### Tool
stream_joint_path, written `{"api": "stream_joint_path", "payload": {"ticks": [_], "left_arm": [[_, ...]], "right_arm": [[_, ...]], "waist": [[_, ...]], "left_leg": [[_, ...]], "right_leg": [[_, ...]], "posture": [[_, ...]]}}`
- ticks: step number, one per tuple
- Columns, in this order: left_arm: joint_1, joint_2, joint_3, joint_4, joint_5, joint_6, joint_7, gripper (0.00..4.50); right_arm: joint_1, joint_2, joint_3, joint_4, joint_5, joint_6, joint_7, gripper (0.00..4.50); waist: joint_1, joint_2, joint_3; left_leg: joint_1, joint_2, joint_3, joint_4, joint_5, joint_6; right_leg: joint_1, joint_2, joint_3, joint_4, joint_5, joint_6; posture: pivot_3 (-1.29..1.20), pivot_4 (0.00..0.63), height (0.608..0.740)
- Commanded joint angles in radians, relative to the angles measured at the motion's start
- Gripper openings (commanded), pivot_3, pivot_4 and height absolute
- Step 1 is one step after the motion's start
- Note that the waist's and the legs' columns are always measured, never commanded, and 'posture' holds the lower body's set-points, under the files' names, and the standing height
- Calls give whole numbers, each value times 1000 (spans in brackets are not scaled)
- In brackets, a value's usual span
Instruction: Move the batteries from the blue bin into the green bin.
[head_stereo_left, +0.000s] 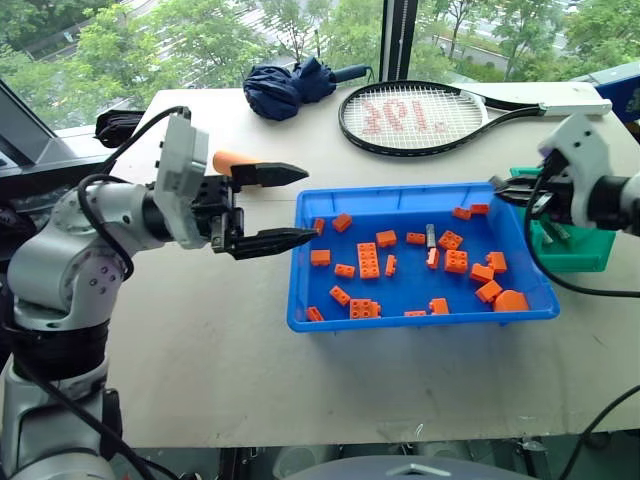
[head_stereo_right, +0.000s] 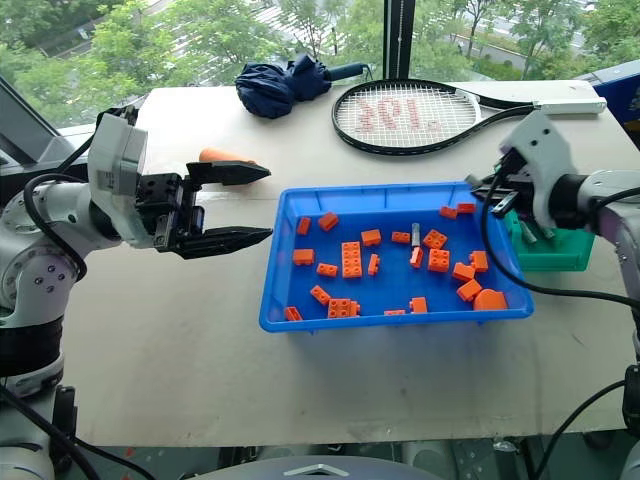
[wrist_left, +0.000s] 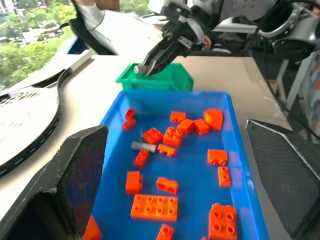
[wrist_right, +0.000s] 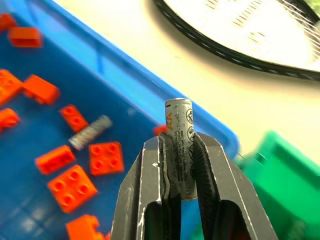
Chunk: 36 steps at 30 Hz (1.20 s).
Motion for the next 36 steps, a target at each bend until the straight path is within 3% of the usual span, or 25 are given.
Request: {"api": "stream_joint_path", "payload": {"ticks": [1,8,9,15,20,26,30,36], "left_arm": [[-57,-32,-24,-3,1,6,38,4500],[-97,-68,-59,9,35,1,68,4500],[-97,-69,-60,9,38,-1,69,4500],[-71,-28,-57,17,59,-8,26,4500],[-12,76,-102,67,183,-84,-75,4500],[15,123,-110,93,221,-111,-137,4500],[43,127,-98,85,231,-129,-142,4500],[59,130,-84,78,228,-131,-139,4500]], "right_arm": [[13,-22,-42,61,-43,-51,-49,103],[28,3,-61,159,-69,-93,-115,103],[35,-3,-63,161,-68,-101,-111,965],[30,14,-83,96,-32,-99,-108,3416],[-17,178,-14,-89,104,35,-124,3416],[-19,369,121,-133,77,114,-255,3416],[-11,399,223,-73,27,72,-272,3416],[-38,414,280,23,-4,35,-251,3416]], "waist": [[-3,0,0],[-23,0,0],[-24,0,0],[-23,0,0],[-37,1,0],[-20,-1,0],[-23,0,0],[-28,0,0]], "left_leg": [[0,0,1,0,0,0],[0,0,1,0,0,0],[0,0,1,0,0,0],[0,0,1,0,0,0],[1,1,1,-1,0,0],[-1,0,0,0,0,0],[-1,-1,-1,0,0,0],[0,-1,-1,0,0,0]], "right_leg": [[0,0,1,0,0,0],[-1,0,2,1,0,0],[-1,0,2,1,0,0],[-1,0,2,0,0,0],[-1,1,2,1,0,0],[-1,0,0,0,0,0],[-1,-1,-1,0,0,0],[-1,0,-1,0,0,0]], "posture": [[0,150,740],[0,150,740],[0,150,740],[0,150,740],[0,150,740],[0,150,740],[0,150,740],[0,150,740]]}}
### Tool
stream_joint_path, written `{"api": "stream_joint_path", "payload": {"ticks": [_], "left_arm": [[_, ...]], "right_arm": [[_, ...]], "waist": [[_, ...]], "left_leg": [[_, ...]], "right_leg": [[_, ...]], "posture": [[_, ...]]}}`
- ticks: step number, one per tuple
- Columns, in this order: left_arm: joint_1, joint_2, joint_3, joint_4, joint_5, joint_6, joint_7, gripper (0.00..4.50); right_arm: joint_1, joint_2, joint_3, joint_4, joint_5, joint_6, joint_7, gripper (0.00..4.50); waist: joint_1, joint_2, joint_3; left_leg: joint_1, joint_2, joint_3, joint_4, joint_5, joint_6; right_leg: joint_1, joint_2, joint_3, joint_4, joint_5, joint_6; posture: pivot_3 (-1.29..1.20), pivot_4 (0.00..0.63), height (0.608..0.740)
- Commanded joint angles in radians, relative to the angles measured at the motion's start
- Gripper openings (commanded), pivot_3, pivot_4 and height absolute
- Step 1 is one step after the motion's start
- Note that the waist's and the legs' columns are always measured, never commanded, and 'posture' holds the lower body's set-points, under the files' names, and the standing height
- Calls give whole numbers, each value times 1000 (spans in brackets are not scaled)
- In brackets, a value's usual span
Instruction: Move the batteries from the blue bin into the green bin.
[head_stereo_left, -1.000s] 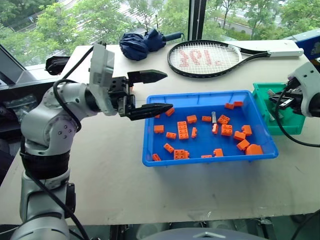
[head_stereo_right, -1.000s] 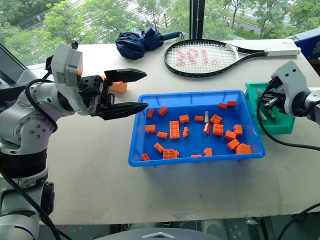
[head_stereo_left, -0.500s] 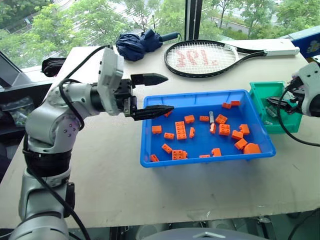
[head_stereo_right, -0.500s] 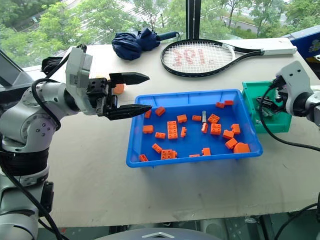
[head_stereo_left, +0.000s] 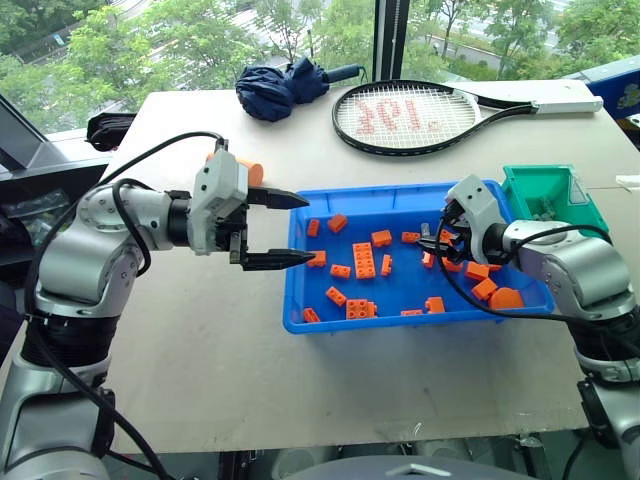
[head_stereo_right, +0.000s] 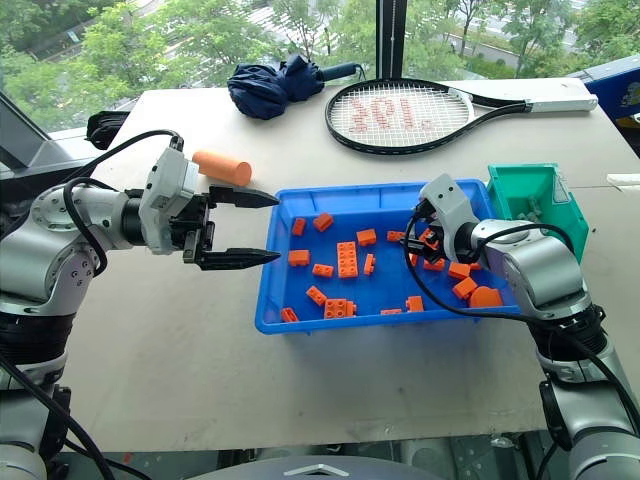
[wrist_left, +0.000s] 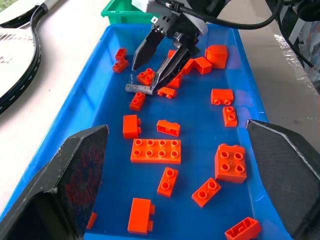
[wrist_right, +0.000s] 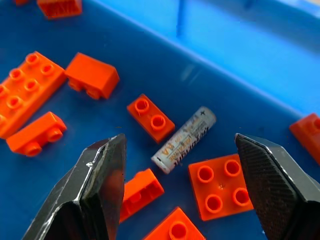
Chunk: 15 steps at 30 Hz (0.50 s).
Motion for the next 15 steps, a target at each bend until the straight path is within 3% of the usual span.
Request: {"api": "stream_joint_path", "payload": {"ticks": [1,10,13,15], "left_arm": [[1,15,45,-28,-4,-17,3,4500],[3,10,50,-34,-6,-18,14,4500],[6,9,52,-36,-7,-19,19,4500],[8,9,54,-39,-9,-18,21,4500]], "right_arm": [[-33,11,17,38,-26,-54,9,3416],[-99,29,95,168,-66,-120,80,3416],[-123,20,121,205,-70,-90,113,2655],[-130,21,124,219,-68,-77,128,1755]], "waist": [[-2,0,0],[-4,0,0],[-6,0,0],[-8,0,0]], "left_leg": [[0,0,0,0,0,0],[0,0,0,0,0,0],[0,0,0,0,0,0],[0,0,0,0,0,0]], "right_leg": [[0,0,0,0,0,0],[0,0,0,0,0,0],[0,0,0,0,0,0],[0,0,0,0,0,0]], "posture": [[0,150,740],[0,150,740],[0,150,740],[0,150,740]]}}
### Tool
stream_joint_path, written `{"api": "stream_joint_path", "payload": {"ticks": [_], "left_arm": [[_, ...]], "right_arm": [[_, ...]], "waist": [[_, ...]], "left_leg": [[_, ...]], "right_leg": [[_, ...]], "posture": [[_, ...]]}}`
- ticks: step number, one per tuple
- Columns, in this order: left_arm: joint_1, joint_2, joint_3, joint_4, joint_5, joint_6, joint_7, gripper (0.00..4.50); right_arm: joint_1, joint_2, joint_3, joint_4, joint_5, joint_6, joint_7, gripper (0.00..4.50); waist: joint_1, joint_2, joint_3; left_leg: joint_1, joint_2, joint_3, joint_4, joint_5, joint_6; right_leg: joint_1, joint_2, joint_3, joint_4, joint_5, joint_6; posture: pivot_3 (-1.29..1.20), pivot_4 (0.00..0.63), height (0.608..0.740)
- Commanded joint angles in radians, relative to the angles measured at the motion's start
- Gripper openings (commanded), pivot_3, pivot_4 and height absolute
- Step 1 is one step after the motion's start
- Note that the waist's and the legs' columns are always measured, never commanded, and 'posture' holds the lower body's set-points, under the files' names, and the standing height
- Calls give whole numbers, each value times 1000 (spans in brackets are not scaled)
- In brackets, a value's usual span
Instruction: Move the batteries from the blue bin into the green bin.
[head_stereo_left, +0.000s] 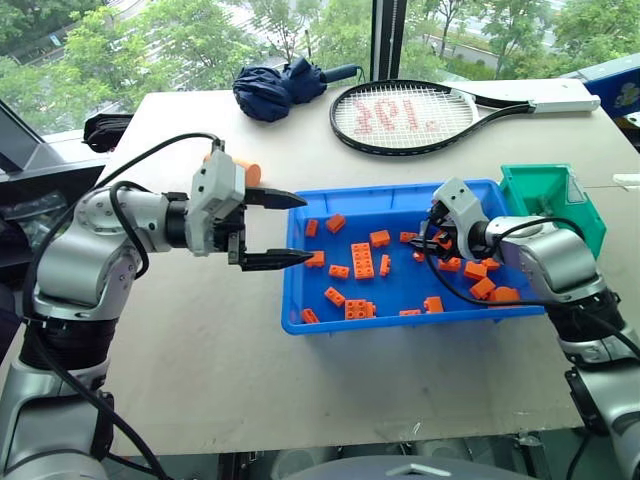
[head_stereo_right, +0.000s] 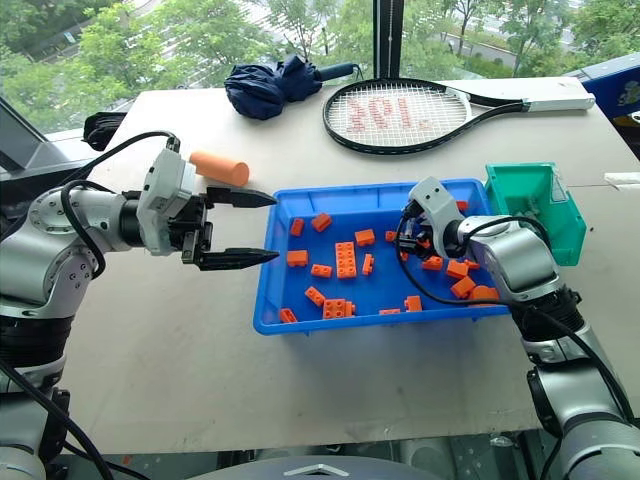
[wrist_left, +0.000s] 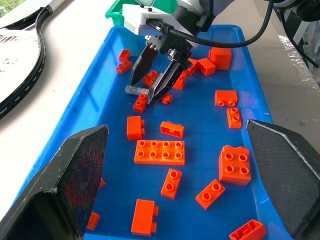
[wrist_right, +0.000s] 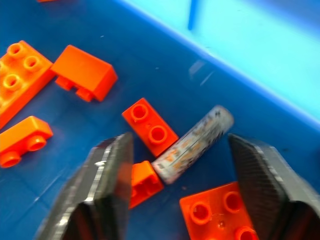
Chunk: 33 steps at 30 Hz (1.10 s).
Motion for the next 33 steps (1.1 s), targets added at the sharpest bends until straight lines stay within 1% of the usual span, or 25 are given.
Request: {"api": "stream_joint_path", "payload": {"ticks": [1,3,4,11,16,19,20,21,23,33], "left_arm": [[0,9,40,-36,-9,-11,5,4500],[2,10,42,-35,-9,-12,7,4500],[3,10,43,-36,-9,-12,8,4500],[2,13,46,-37,-13,-8,8,4500],[-3,13,44,-34,-10,-7,5,4500],[-9,10,40,-33,-9,-4,5,4500],[-10,9,39,-33,-9,-4,6,4500],[-11,9,39,-33,-9,-3,6,4500],[-15,8,37,-34,-9,-1,8,4500],[-15,10,42,-50,-12,15,20,4500]], "right_arm": [[-15,-11,12,19,-9,24,25,1217],[-18,-8,10,27,-14,28,26,351],[-20,-7,9,31,-17,28,26,25],[-41,8,-21,48,-24,14,10,25],[-56,11,-42,21,-15,7,16,25],[-71,21,-48,10,-11,5,14,885],[-75,32,-53,12,-11,5,4,1714],[-77,40,-54,18,-14,2,-3,1838],[-80,47,-44,36,-25,-11,-7,2733],[-81,56,21,133,-65,-49,46,2733]], "waist": [[-1,0,0],[-2,0,0],[-4,-1,-1],[-9,-2,-1],[-14,-2,-1],[-16,-2,-1],[-17,-2,-1],[-17,-2,-1],[-18,-2,-1],[-19,-1,-1]], "left_leg": [[0,0,0,0,0,0],[0,0,0,0,0,0],[0,0,0,0,0,0],[0,0,-1,0,0,0],[0,0,-1,0,0,0],[0,0,-1,0,0,0],[0,0,-1,0,0,0],[0,0,-1,0,0,0],[0,0,-1,0,0,0],[0,0,0,0,0,0]], "right_leg": [[0,0,0,0,0,0],[0,0,0,0,0,0],[0,0,0,0,0,0],[0,0,0,0,0,0],[0,0,0,0,0,0],[0,0,0,0,0,0],[0,0,0,0,0,0],[0,0,0,0,0,0],[0,0,0,0,0,0],[0,0,0,0,0,0]], "posture": [[0,150,740],[0,150,740],[0,150,740],[0,150,740],[0,150,740],[0,150,740],[0,150,740],[0,150,740],[0,150,740],[0,150,740]]}}
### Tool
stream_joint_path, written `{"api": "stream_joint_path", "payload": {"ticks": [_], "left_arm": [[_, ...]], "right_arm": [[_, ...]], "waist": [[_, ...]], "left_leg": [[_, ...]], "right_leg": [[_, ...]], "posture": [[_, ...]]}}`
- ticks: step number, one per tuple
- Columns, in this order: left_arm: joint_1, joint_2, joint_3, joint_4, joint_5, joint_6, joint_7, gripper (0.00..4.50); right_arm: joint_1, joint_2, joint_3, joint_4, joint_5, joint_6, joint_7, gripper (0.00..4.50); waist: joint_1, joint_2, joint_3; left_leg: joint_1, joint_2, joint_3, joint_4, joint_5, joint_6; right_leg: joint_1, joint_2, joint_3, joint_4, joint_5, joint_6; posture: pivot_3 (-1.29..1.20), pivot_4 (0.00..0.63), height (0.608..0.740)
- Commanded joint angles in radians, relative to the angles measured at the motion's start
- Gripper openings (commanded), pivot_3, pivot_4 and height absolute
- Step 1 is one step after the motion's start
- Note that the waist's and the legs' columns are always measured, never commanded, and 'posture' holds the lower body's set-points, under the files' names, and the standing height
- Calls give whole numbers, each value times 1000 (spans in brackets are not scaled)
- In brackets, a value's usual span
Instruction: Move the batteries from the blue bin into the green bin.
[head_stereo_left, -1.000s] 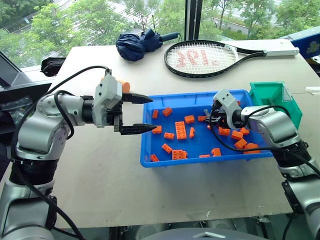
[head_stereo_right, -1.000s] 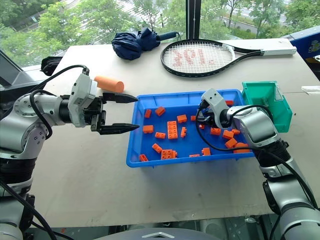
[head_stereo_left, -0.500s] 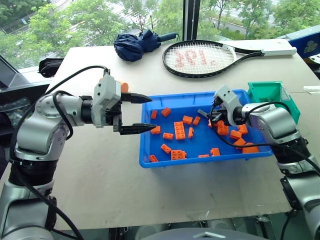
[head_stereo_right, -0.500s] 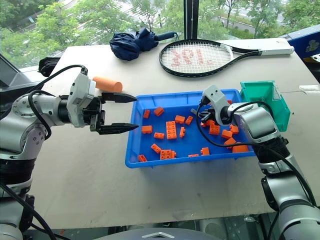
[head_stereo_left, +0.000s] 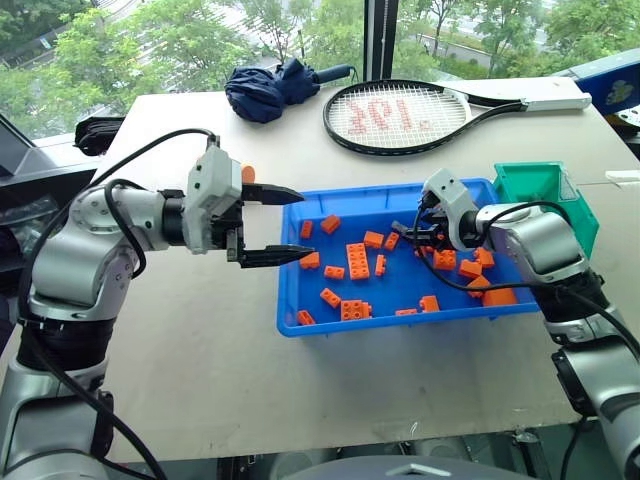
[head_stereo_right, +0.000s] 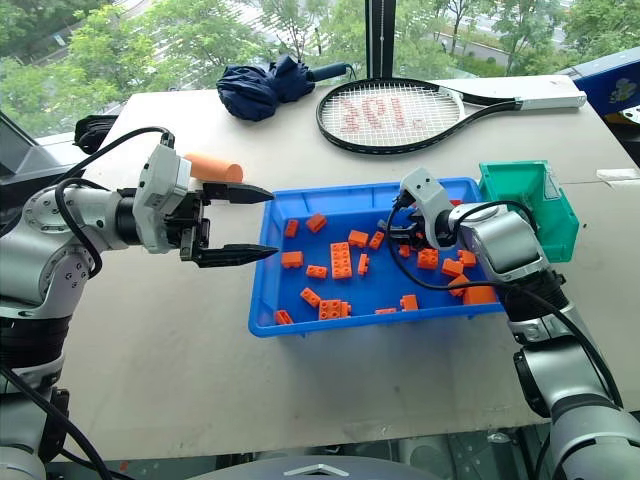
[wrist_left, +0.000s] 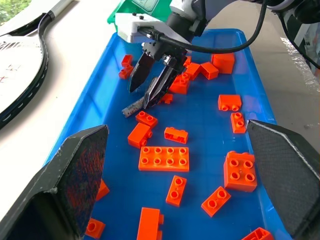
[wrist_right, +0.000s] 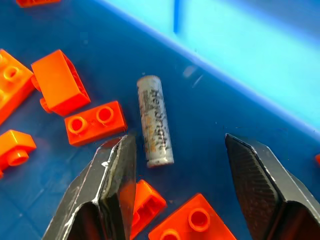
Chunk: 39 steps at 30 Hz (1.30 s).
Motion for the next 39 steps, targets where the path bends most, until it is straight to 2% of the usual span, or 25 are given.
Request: {"api": "stream_joint_path", "payload": {"ticks": [1,2,5,9,10,16,22,26,28,35,38,39], "left_arm": [[-14,11,30,-33,-12,2,8,4500],[-14,11,30,-34,-12,3,9,4500],[-11,13,31,-37,-12,7,12,4500],[-7,14,32,-42,-13,11,15,4500],[-7,13,32,-42,-12,12,15,4500],[-2,12,36,-47,-12,16,18,4500],[-22,-13,58,-52,-49,40,43,4500],[-74,-35,54,-38,-89,66,45,4500],[-107,-49,37,-22,-91,67,39,4500],[-167,-73,3,18,-74,57,13,4500],[-167,-75,-4,24,-59,44,14,4500],[-165,-75,-7,25,-52,39,15,4500]], "right_arm": [[-20,7,15,23,-16,-29,25,2733],[-20,10,18,32,-19,-36,29,2733],[-27,22,15,54,-30,-66,36,2069],[-33,28,3,51,-32,-67,39,320],[-32,27,-8,40,-26,-63,40,67],[-14,-41,-126,-156,41,37,35,67],[40,-166,-388,-395,134,242,-12,67],[121,-320,-535,-386,107,251,-36,67],[173,-372,-569,-349,90,219,-43,67],[237,-400,-605,-255,97,123,-47,67],[251,-408,-610,-239,105,88,-35,1357],[255,-411,-611,-236,107,79,-32,1917]], "waist": [[0,0,0],[0,0,0],[0,0,0],[0,0,0],[0,0,0],[2,0,0],[7,0,0],[19,0,0],[27,0,0],[22,0,0],[25,0,0],[26,0,0]], "left_leg": [[0,0,0,0,0,0],[0,0,0,0,0,0],[0,0,0,0,0,0],[0,0,0,0,0,0],[0,0,0,0,0,0],[0,0,0,0,0,0],[-1,0,-1,0,0,0],[-1,0,-1,1,0,0],[-1,0,0,1,0,0],[0,0,3,0,0,0],[0,0,3,0,0,0],[0,0,3,0,0,0]], "right_leg": [[0,0,0,0,0,0],[0,0,0,0,0,0],[0,0,0,0,0,0],[0,0,0,0,0,0],[0,0,0,0,0,0],[0,0,0,0,0,0],[0,0,-1,0,0,0],[0,0,-1,0,0,0],[0,0,0,0,0,0],[0,0,3,1,0,0],[0,0,3,1,0,0],[0,0,3,1,0,0]], "posture": [[0,150,740],[0,150,740],[0,150,740],[0,150,740],[0,150,740],[0,150,740],[0,150,740],[0,150,740],[0,150,740],[0,150,740],[0,150,740],[0,150,740]]}}
